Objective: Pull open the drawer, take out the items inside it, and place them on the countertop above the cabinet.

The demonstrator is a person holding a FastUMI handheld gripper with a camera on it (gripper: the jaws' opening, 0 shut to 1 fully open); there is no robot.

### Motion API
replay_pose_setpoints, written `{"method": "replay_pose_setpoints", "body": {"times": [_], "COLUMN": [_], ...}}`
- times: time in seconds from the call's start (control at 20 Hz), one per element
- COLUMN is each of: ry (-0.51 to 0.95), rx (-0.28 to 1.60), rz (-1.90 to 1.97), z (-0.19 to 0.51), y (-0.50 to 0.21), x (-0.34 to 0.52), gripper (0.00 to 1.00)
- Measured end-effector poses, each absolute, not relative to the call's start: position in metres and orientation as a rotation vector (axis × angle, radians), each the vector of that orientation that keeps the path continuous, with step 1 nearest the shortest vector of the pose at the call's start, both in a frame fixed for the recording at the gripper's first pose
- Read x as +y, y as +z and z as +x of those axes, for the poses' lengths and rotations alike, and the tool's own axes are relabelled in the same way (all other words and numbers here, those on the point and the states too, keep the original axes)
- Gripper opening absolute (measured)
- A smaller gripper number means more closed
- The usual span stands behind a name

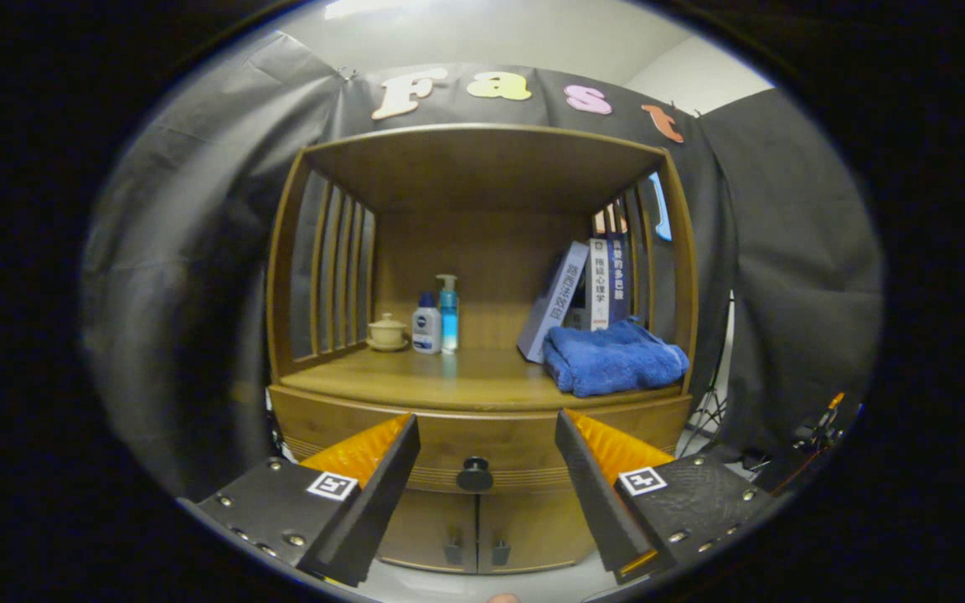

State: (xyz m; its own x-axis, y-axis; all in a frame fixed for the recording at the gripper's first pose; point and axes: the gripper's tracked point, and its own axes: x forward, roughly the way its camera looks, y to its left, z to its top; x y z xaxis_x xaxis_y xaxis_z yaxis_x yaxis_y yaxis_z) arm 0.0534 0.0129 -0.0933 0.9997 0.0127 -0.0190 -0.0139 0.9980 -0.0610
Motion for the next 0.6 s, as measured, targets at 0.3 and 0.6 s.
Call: {"method": "replay_pose_setpoints", "body": {"times": [0.3, 0.6], "ry": [0.037, 0.072], "rx": [0.074, 0.19], "rz": [-0.023, -0.04], "z": [0.101, 0.138], "y": [-0.14, -0.193], "x": [0.011, 0.027], "gripper": [0.98, 0.83]}}
